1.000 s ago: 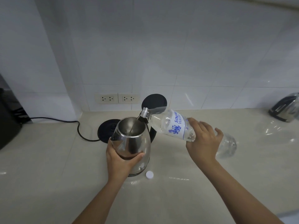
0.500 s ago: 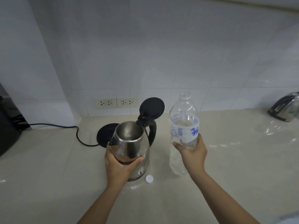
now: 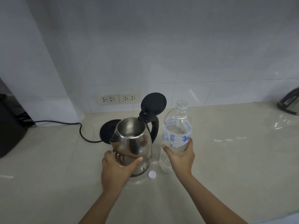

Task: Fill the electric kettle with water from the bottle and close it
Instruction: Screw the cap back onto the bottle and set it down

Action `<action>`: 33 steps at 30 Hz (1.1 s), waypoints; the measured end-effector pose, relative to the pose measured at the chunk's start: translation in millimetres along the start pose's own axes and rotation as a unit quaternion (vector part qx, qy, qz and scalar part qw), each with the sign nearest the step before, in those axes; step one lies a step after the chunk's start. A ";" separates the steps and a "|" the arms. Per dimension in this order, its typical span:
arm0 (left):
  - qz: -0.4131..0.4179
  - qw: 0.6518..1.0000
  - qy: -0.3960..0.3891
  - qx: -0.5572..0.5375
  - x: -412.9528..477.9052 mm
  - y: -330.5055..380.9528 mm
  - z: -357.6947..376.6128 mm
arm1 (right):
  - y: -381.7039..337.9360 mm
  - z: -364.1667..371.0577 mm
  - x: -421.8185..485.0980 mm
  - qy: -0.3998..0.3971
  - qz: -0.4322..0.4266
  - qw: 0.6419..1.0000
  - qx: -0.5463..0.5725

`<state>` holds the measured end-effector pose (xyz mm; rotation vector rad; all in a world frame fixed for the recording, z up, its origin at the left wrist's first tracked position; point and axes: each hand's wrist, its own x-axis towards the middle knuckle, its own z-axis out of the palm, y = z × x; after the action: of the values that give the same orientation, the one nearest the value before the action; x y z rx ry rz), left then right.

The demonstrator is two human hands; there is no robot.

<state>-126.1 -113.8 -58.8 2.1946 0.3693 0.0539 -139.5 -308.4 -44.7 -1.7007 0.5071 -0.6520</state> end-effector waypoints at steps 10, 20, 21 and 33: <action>0.319 0.918 -0.193 0.136 -27.4 -30.0 66.9 | 9.6 -17.7 3.6 -0.082 0.014 0.996 -0.024; 0.369 0.849 -0.217 0.311 -13.8 -18.6 88.0 | 14.2 -32.6 15.6 -0.155 0.036 0.987 -0.025; 0.398 0.864 -0.174 0.253 -16.0 -14.5 84.3 | 15.1 -33.3 16.5 -0.160 0.036 0.986 -0.024; 0.395 0.882 0.040 -0.254 -29.0 180.3 -7.4 | 32.3 -49.9 31.3 -0.286 0.079 0.955 0.001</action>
<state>-111.0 -218.2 90.5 1.6831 -0.4782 0.6195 -148.8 -372.1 -63.5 -1.7278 0.2216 -0.0283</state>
